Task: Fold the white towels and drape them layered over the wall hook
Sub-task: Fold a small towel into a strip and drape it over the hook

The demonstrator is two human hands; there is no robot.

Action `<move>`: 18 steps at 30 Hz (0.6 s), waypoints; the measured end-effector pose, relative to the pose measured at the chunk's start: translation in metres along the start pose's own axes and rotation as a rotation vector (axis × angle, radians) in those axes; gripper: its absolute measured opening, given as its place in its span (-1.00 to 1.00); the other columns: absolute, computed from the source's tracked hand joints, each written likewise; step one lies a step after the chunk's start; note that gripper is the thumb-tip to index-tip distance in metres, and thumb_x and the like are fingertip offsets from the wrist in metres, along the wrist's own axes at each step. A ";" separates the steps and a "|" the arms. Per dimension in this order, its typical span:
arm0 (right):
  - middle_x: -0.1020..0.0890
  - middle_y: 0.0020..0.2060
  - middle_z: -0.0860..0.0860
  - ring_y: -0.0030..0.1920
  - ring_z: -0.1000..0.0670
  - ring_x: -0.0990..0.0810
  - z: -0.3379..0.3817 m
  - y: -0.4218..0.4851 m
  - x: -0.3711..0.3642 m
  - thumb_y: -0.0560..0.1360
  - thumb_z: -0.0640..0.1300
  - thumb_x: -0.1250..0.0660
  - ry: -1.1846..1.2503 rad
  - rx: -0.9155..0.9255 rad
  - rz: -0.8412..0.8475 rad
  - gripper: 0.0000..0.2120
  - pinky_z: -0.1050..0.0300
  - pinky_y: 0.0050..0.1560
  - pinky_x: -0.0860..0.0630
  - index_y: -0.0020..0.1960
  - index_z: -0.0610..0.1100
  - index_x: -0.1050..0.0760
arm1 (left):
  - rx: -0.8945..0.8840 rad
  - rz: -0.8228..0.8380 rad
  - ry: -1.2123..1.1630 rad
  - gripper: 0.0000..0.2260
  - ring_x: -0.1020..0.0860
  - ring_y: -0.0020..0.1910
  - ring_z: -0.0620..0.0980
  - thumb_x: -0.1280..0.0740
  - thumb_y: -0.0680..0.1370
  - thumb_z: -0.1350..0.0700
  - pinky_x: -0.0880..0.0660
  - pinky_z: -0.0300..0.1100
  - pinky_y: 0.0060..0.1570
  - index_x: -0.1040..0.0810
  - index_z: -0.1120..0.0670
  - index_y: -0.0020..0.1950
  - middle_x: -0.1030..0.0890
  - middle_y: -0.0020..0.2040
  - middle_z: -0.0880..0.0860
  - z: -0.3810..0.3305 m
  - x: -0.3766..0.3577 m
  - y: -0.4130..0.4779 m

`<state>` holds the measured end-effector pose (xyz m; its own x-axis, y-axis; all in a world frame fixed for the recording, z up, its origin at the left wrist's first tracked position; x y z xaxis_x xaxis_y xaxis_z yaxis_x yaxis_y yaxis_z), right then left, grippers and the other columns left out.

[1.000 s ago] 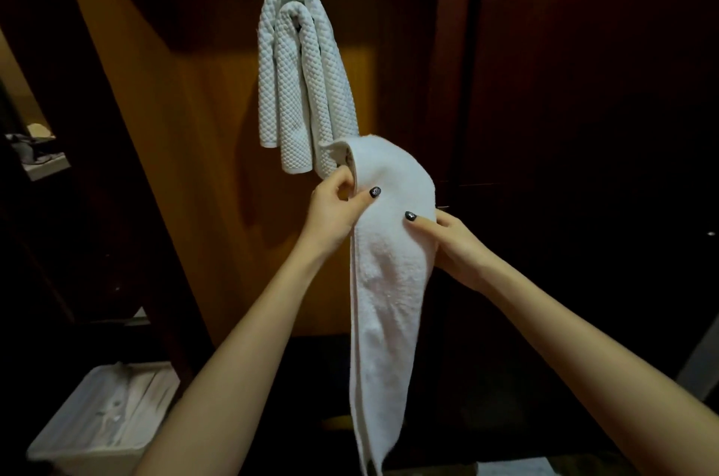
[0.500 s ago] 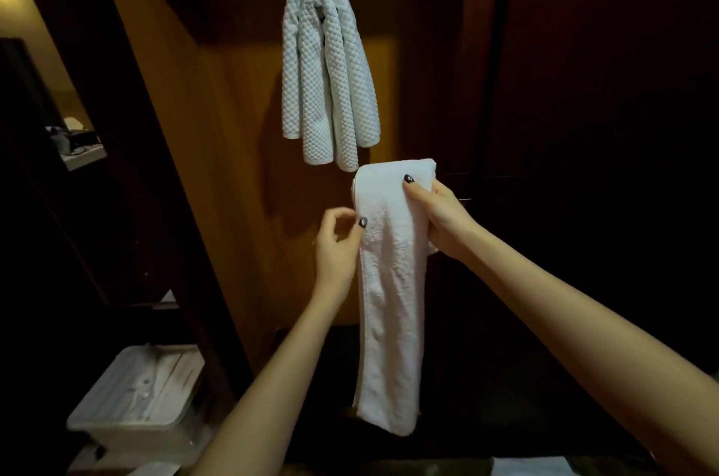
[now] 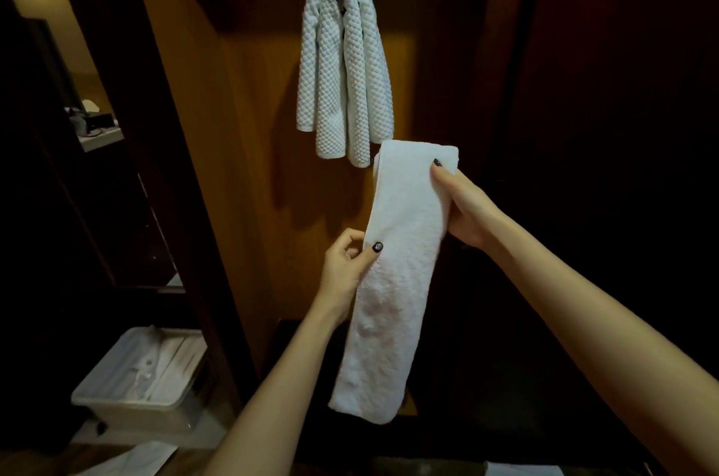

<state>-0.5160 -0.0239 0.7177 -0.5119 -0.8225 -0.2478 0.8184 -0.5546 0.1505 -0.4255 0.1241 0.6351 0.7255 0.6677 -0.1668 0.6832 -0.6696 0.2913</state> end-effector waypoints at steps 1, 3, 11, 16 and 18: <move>-0.67 0.16 0.01 0.17 0.00 -0.64 0.001 0.001 0.000 0.60 0.00 -0.28 0.008 -0.008 0.024 -0.65 0.10 -0.02 -0.62 0.37 0.00 -0.42 | 0.029 0.030 -0.049 -0.82 -0.57 -0.16 0.15 -0.45 0.47 0.19 -0.49 0.04 -0.13 -0.49 0.10 0.00 -0.64 -0.12 0.19 0.001 -0.003 0.001; -0.65 0.19 -0.04 0.18 -0.05 -0.64 0.002 0.002 -0.001 0.55 -0.06 -0.35 -0.007 -0.022 0.083 -0.54 0.05 -0.03 -0.62 0.42 -0.01 -0.37 | 0.097 0.090 -0.105 -0.67 -0.65 -0.11 0.11 -0.45 0.47 0.21 -0.59 -0.04 -0.15 -0.43 0.07 0.16 -0.70 -0.04 0.13 0.006 -0.011 0.005; -0.64 0.19 -0.08 0.19 -0.10 -0.63 0.012 0.005 -0.016 0.49 -0.19 -0.36 -0.031 -0.044 0.250 -0.51 0.00 0.00 -0.62 0.39 -0.05 -0.38 | 0.103 0.206 0.077 -0.70 -0.64 0.08 -0.05 -0.48 0.47 0.06 -0.58 -0.22 -0.04 -0.51 0.07 0.14 -0.68 0.09 0.00 0.009 -0.013 0.021; -0.69 0.10 -0.03 0.11 -0.06 -0.67 0.009 0.009 -0.011 0.52 -0.18 -0.33 -0.032 -0.075 0.238 -0.61 0.04 -0.06 -0.63 0.33 -0.02 -0.41 | 0.144 0.291 0.193 -0.73 -0.63 0.09 -0.15 -0.48 0.45 0.06 -0.55 -0.31 -0.04 -0.58 0.01 0.13 -0.68 0.11 -0.06 0.010 -0.020 0.024; -0.69 0.10 -0.03 0.11 -0.06 -0.67 0.008 0.011 -0.009 0.50 -0.14 -0.37 -0.036 -0.088 0.222 -0.57 0.03 -0.07 -0.63 0.35 -0.04 -0.41 | 0.136 0.318 0.197 -0.76 -0.65 0.00 -0.20 -0.49 0.41 0.05 -0.53 -0.38 -0.12 -0.59 0.00 0.06 -0.70 -0.02 -0.18 0.000 -0.024 0.023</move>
<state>-0.5049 -0.0238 0.7294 -0.3250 -0.9279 -0.1830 0.9305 -0.3482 0.1133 -0.4271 0.0923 0.6455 0.8817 0.4612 0.0993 0.4417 -0.8810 0.1698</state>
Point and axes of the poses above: each hand's wrist, its own y-axis towards the middle knuckle, its own x-axis out of the back of the hand, z = x × y, the point moved 10 cm from there along y, towards the middle knuckle
